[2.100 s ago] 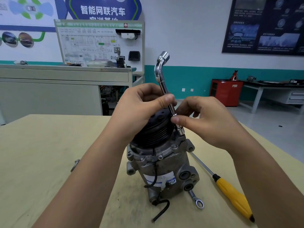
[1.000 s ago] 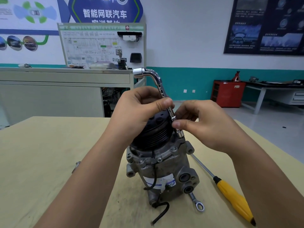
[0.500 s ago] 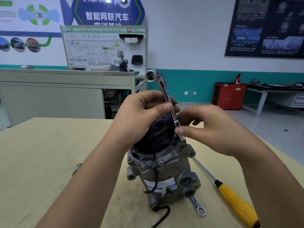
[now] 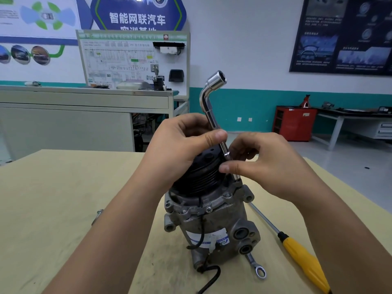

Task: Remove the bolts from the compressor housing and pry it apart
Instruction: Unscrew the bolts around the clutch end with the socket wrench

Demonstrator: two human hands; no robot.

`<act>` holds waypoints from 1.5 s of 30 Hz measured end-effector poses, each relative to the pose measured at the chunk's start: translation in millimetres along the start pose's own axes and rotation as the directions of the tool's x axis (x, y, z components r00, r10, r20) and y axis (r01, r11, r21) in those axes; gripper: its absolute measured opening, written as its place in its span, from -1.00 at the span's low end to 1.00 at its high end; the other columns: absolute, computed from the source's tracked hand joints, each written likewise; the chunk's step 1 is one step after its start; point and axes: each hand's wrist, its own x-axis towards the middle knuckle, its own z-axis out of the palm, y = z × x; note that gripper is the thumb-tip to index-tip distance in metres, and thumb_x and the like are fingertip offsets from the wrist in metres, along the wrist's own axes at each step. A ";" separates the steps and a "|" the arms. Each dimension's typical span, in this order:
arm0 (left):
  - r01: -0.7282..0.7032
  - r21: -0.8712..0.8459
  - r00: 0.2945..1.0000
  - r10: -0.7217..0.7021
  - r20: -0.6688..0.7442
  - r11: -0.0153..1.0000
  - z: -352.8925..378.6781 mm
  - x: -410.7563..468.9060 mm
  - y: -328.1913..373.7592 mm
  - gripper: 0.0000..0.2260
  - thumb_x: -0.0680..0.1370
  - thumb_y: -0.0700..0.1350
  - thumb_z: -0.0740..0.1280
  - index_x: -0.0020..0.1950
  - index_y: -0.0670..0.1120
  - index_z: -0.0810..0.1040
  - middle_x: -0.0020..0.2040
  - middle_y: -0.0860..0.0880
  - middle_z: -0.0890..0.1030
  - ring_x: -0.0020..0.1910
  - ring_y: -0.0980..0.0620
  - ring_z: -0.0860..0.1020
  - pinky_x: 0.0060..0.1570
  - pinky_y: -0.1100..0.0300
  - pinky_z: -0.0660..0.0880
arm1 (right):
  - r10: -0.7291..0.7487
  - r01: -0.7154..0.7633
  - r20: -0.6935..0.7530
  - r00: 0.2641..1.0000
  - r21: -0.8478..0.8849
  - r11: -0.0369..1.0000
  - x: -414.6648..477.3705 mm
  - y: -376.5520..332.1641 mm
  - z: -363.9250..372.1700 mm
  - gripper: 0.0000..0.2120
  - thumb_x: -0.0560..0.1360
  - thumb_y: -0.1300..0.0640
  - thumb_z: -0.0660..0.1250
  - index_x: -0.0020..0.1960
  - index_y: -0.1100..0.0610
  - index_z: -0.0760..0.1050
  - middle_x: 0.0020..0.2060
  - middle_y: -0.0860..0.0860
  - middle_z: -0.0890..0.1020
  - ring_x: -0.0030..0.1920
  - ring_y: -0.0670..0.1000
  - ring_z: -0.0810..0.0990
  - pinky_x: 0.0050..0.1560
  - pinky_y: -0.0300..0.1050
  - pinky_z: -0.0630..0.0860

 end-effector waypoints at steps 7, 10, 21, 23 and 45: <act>-0.017 -0.039 0.990 0.022 0.139 0.999 -0.5 -0.7 4.9 -0.91 0.47 -0.09 0.38 -0.06 0.05 0.64 -0.14 0.03 0.72 -0.09 0.12 0.67 -0.04 0.32 0.54 | 0.003 -0.006 0.046 0.999 0.046 0.999 -0.5 3.1 -4.3 -0.91 0.37 0.10 0.45 -0.26 -0.06 0.58 -0.34 -0.09 0.65 -0.29 -0.14 0.58 -0.29 -0.27 0.48; -0.016 -0.070 0.984 0.028 0.176 0.997 -1.5 -1.4 4.1 -0.81 0.55 -0.23 0.30 -0.02 0.03 0.63 -0.11 0.01 0.72 -0.07 0.09 0.68 -0.04 0.30 0.54 | 0.007 -0.011 0.056 0.998 0.054 0.998 0.2 4.7 -5.7 -0.88 0.39 0.12 0.44 -0.24 -0.09 0.59 -0.31 -0.09 0.66 -0.26 -0.13 0.59 -0.23 -0.21 0.48; 0.005 0.015 1.000 -0.005 0.008 1.000 1.2 -0.6 2.5 -0.79 0.28 0.04 0.53 -0.21 -0.02 0.62 -0.24 0.02 0.70 -0.21 0.07 0.66 -0.09 0.20 0.57 | -0.015 0.014 0.028 0.999 0.043 0.999 -0.2 1.8 -5.4 -0.85 0.25 -0.10 0.41 -0.23 -0.08 0.58 -0.27 -0.19 0.64 -0.27 -0.15 0.56 -0.29 -0.28 0.47; -0.011 0.017 1.000 0.011 0.006 1.000 1.7 -1.1 3.6 -0.78 0.24 0.07 0.51 -0.23 0.00 0.62 -0.28 0.05 0.68 -0.27 0.13 0.63 -0.18 0.30 0.55 | -0.023 0.023 0.006 1.000 0.048 0.999 -0.1 0.6 -2.2 -0.82 0.21 -0.10 0.42 -0.24 -0.06 0.56 -0.27 -0.19 0.63 -0.28 -0.18 0.54 -0.28 -0.32 0.44; 0.032 -0.074 0.993 -0.023 0.114 0.997 -1.7 -1.5 4.9 -0.86 0.25 0.01 0.48 -0.21 0.07 0.68 -0.20 0.01 0.71 -0.16 0.09 0.68 -0.11 0.30 0.55 | 0.003 -0.003 0.031 1.000 0.012 1.000 -2.4 -1.8 -4.7 -0.81 0.26 -0.06 0.43 -0.18 -0.02 0.55 -0.31 -0.13 0.62 -0.24 -0.22 0.54 -0.23 -0.42 0.40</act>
